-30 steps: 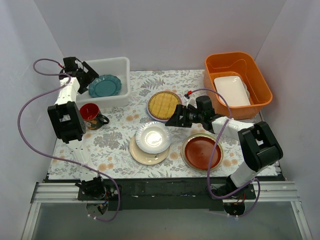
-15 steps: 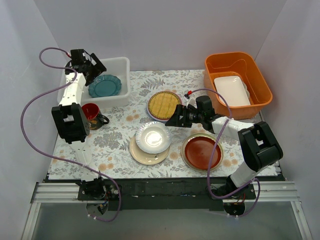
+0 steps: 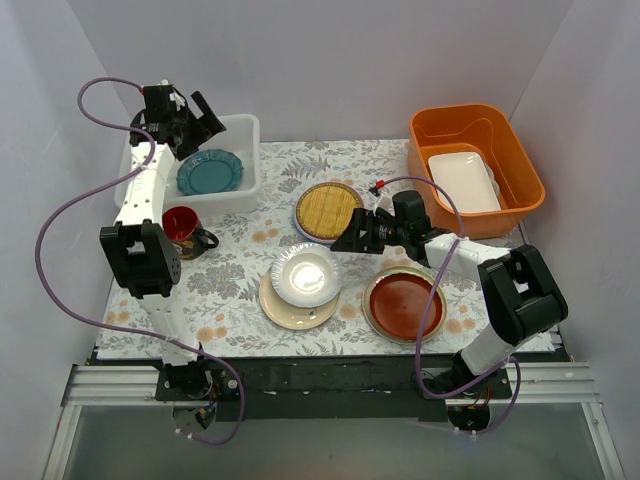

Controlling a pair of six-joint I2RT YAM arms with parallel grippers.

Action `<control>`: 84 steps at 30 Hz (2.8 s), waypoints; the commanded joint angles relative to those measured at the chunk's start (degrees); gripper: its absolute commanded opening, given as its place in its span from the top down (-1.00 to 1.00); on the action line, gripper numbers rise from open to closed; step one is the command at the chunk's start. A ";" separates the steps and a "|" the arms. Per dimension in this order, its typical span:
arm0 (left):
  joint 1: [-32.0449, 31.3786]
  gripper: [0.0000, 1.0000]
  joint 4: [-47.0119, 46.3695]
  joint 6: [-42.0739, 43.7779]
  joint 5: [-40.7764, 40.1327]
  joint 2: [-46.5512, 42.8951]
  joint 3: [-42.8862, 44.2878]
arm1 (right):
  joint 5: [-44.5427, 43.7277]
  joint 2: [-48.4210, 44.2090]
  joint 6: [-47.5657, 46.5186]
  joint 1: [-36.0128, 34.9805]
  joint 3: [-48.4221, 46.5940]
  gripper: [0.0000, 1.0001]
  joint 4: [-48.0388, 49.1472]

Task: Place the plates into the plastic bin on the countertop
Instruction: Place the plate in the plastic bin, then pick up the plate at the center of the board.

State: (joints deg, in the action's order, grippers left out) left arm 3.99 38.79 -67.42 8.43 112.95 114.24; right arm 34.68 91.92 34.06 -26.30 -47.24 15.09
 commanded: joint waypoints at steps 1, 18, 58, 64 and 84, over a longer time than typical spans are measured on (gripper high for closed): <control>-1.08 -0.97 1.64 1.06 3.52 -5.63 -0.50 | 0.04 -2.62 -1.19 0.29 -0.48 -0.92 0.73; -5.04 -0.96 -0.11 1.59 8.09 -17.49 -17.97 | -0.31 -3.50 -1.19 0.11 0.13 -0.92 0.55; -17.61 -0.96 -11.62 -9.48 12.84 -42.28 -64.21 | 1.18 -1.48 -1.72 0.11 0.31 -0.92 0.82; -18.49 -0.93 -12.51 -10.54 13.20 -43.16 -66.16 | 1.27 -1.57 -1.72 0.11 0.22 -0.91 0.90; -21.74 -0.83 -15.49 -12.56 11.53 -39.56 -71.69 | 1.71 2.38 -1.11 -0.15 0.75 -0.64 2.40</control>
State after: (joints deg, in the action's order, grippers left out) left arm -16.84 25.17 -79.13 20.29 72.99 43.70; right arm 35.07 92.84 33.06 -26.33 -46.98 15.44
